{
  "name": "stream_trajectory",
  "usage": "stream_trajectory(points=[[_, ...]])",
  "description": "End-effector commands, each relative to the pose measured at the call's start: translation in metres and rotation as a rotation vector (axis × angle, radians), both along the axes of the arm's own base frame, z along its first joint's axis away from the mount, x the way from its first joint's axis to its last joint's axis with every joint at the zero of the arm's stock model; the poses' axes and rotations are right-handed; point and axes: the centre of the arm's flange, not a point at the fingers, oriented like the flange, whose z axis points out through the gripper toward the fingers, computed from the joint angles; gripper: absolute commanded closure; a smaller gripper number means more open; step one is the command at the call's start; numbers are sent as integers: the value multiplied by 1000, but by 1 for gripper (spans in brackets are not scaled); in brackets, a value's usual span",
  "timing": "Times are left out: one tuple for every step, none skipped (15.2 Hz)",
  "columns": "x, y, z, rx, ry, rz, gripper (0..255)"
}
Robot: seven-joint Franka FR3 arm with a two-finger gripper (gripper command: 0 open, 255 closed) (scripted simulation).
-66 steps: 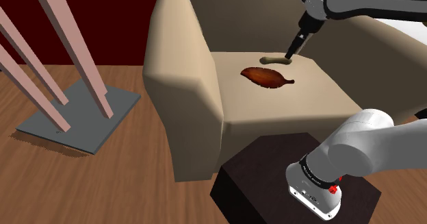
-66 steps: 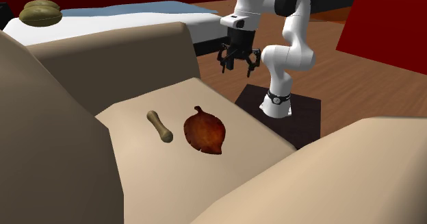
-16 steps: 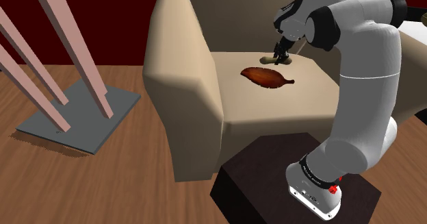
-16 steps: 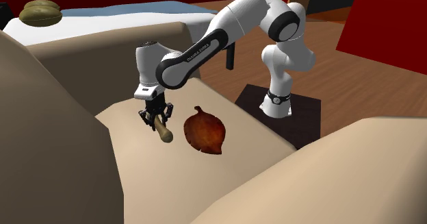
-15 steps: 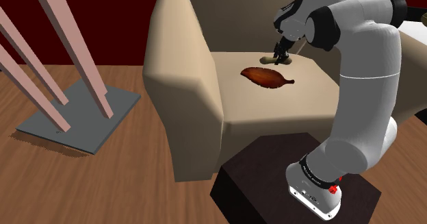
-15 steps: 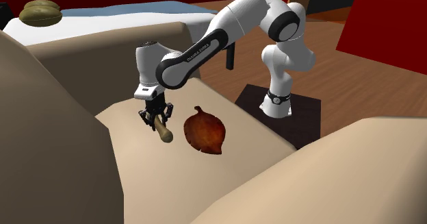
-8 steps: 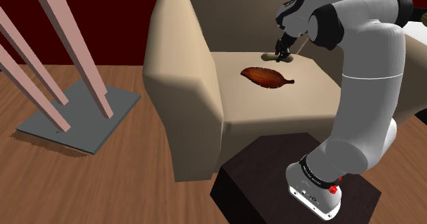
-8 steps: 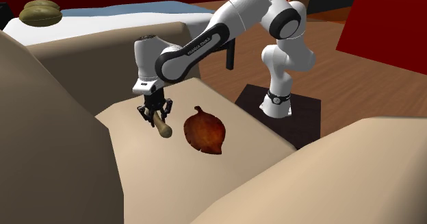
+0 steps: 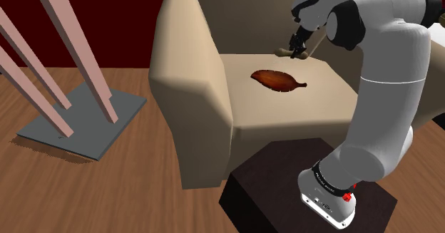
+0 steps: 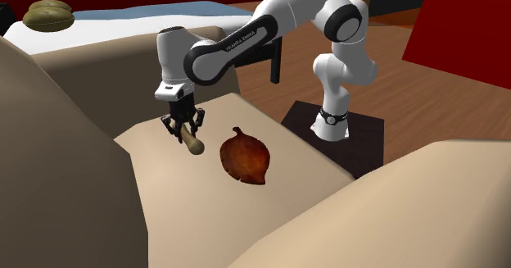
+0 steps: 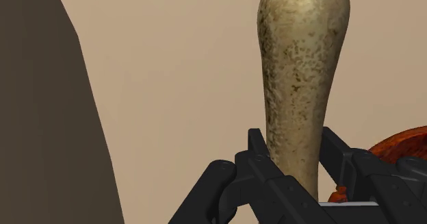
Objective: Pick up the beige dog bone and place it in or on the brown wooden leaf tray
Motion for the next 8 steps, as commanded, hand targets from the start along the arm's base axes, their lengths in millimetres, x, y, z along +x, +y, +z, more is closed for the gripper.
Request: stream_trajectory(points=[[-1, 1, 11, 0, 0, 0, 255], [-1, 1, 17, 0, 0, 0, 255], [-1, 1, 22, 0, 0, 0, 255], [-1, 1, 27, 0, 0, 0, 255], [-1, 1, 33, 0, 0, 0, 255], [-1, 1, 38, 0, 0, 0, 255], [-1, 1, 39, 0, 0, 0, 255], [-6, 13, 39, 0, 0, 0, 255]])
